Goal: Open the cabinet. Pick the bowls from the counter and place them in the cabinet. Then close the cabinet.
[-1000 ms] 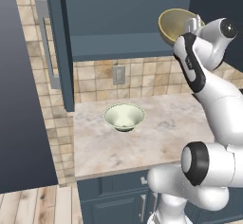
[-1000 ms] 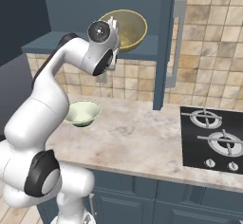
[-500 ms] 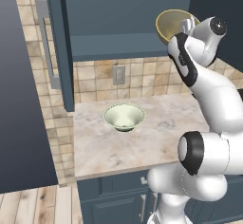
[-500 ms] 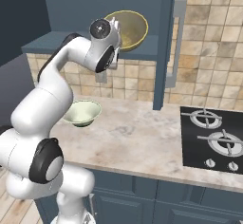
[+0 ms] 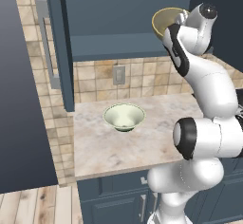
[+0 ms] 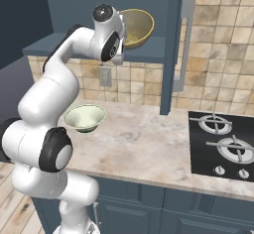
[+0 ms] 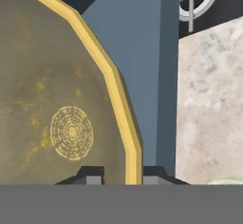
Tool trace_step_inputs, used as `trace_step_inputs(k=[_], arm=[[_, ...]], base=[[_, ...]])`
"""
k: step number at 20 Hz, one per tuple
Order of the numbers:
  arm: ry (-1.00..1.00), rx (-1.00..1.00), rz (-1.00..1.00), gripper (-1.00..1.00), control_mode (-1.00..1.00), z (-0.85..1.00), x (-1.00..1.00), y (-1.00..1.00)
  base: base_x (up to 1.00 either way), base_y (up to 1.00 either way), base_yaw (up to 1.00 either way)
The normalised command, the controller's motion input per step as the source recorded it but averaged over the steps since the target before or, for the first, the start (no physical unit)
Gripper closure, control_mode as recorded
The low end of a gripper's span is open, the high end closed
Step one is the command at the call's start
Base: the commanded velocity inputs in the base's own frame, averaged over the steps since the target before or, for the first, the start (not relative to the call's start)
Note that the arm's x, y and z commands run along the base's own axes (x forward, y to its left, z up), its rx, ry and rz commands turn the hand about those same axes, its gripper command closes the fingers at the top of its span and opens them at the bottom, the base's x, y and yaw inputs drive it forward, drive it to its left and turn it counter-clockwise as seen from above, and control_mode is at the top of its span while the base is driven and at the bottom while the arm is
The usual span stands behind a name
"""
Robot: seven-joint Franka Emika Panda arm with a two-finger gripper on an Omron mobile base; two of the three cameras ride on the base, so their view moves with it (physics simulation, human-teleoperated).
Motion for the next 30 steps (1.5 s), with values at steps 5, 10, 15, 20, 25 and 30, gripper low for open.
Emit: trace_step_inputs(k=[5,10,15,20,25,30], arm=[[-0.20,-0.06,0.00,1.00,-1.00,0.09,0.00,0.00],[0.09,0.00,0.00,1.00,-1.00,0.00,0.00,0.00],[0.19,0.00,0.00,1.00,-1.00,0.02,0.00,0.00],[0.13,0.00,0.00,1.00,-1.00,0.05,0.00,0.00],[0.17,0.00,0.00,1.00,-1.00,-0.01,0.03,0.00],[0.10,0.00,0.00,-1.00,-1.00,-0.02,0.06,0.00]], base=[[0.00,0.00,0.00],[0.00,0.00,0.00],[0.00,0.00,0.00],[0.00,0.00,0.00],[0.00,0.00,0.00],[0.00,0.00,0.00]])
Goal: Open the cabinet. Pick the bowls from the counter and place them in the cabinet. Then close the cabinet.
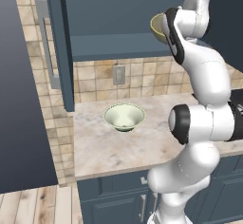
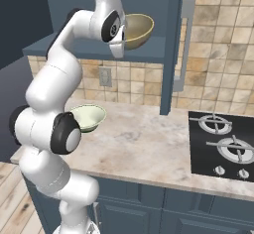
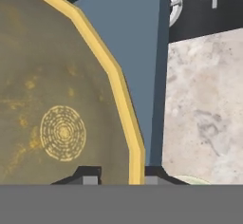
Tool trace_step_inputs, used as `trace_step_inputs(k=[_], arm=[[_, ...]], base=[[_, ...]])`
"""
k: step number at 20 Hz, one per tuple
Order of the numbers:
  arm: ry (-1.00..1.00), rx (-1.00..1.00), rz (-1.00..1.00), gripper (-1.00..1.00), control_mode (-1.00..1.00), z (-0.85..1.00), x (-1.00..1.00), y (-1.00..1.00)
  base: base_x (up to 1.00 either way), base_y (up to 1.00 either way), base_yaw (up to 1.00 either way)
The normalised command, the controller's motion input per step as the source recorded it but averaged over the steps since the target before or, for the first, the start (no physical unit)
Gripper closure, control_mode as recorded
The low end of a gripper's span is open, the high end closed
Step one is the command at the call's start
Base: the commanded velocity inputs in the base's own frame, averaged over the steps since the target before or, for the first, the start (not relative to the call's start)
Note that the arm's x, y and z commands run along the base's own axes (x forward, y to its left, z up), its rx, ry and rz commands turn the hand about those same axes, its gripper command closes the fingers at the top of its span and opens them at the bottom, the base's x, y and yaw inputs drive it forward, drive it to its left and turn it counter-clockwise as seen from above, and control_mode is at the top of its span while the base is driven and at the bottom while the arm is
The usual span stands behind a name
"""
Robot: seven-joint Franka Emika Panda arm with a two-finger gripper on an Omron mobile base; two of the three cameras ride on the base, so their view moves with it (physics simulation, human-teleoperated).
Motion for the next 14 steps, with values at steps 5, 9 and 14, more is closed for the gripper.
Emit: trace_step_inputs(k=[5,9,14], arm=[[-0.17,-0.03,0.02,-1.00,-1.00,0.02,-0.03,0.00],[-0.34,-0.01,0.01,-1.00,-1.00,0.01,-0.08,0.00],[-0.24,0.00,0.00,-1.00,-1.00,0.05,-0.02,0.00]], base=[[0.00,0.00,0.00],[0.00,0.00,0.00],[0.00,0.00,0.00]])
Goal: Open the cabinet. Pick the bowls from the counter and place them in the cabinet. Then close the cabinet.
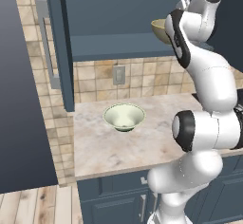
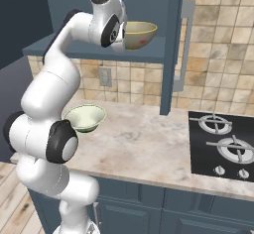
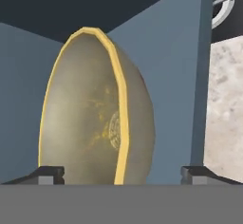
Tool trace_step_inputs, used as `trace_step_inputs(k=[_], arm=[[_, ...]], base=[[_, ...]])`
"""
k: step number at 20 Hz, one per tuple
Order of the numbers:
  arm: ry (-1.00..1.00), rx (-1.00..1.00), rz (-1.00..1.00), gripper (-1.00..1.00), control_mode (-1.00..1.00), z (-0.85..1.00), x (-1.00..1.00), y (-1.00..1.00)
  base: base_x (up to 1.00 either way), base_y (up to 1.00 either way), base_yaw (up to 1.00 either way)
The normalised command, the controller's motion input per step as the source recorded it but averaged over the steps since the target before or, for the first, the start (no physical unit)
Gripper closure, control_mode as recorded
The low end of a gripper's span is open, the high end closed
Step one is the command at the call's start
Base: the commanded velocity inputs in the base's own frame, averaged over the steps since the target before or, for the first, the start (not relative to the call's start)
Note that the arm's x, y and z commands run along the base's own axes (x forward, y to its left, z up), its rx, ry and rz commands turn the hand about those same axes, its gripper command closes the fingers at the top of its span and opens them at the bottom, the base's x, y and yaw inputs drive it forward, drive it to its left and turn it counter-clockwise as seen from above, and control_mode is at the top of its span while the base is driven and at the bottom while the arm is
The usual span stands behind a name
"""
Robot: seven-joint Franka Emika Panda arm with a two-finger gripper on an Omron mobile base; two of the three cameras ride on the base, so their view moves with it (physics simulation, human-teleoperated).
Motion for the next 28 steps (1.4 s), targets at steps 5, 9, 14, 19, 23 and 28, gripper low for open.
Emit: trace_step_inputs(k=[5,9,14,19,23,28], arm=[[-0.10,-0.02,0.00,-1.00,-1.00,0.13,-0.34,0.00],[-0.19,-0.14,0.00,-1.00,-1.00,0.64,-0.54,0.02],[-0.08,-0.15,0.00,-1.00,-1.00,0.47,-0.60,0.02],[0.27,-0.09,0.00,-1.00,-1.00,0.01,-0.77,0.03],[0.40,-0.05,0.06,-1.00,-1.00,0.00,-0.95,0.00],[0.13,-0.06,0.06,-1.00,-1.00,-0.17,-0.98,0.15]], base=[[0.00,0.00,0.00],[0.00,0.00,0.00],[0.00,0.00,0.00],[0.00,0.00,0.00],[0.00,0.00,0.00],[0.00,0.00,0.00]])
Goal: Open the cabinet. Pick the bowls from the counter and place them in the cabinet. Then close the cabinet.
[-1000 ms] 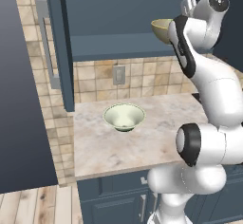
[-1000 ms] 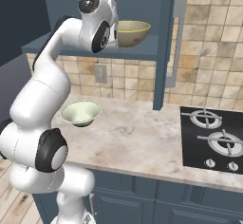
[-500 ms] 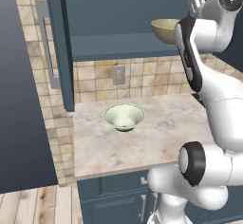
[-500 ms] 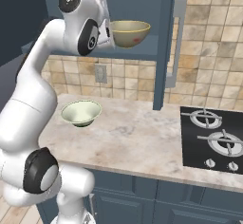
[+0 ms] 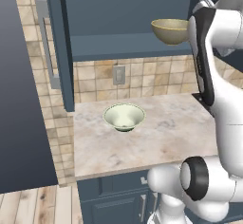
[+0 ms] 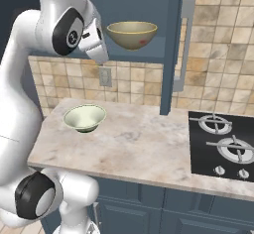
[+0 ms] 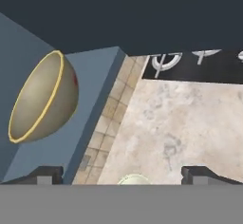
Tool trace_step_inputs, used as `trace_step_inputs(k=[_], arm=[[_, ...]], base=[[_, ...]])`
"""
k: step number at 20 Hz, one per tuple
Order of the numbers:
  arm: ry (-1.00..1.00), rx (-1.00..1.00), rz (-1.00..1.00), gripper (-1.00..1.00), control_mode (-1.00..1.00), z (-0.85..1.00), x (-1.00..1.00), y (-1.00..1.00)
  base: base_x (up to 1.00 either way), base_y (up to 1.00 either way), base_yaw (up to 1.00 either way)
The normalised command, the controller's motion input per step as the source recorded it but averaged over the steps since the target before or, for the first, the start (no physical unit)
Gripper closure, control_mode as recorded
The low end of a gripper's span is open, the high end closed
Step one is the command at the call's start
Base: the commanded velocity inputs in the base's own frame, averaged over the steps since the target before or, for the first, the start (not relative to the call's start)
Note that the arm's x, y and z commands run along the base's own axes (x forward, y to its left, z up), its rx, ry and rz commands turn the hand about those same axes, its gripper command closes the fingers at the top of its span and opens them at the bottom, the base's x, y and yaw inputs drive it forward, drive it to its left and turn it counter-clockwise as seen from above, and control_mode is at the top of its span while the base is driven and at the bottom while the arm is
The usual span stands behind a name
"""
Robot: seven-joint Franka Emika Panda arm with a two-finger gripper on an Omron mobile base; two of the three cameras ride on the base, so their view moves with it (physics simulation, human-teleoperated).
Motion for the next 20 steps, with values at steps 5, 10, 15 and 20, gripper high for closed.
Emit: trace_step_inputs(k=[5,10,15,20], arm=[[0.11,-0.02,0.08,-1.00,-1.00,-0.34,-0.80,0.24],[0.12,0.00,0.15,-1.00,-1.00,-0.40,-0.43,0.27],[0.10,0.00,0.23,-1.00,-1.00,-0.41,-0.12,0.20],[0.14,0.00,0.25,-1.00,-1.00,-0.43,-0.01,0.09]], base=[[0.00,0.00,0.00],[0.00,0.00,0.00],[0.00,0.00,0.00],[0.00,0.00,0.00]])
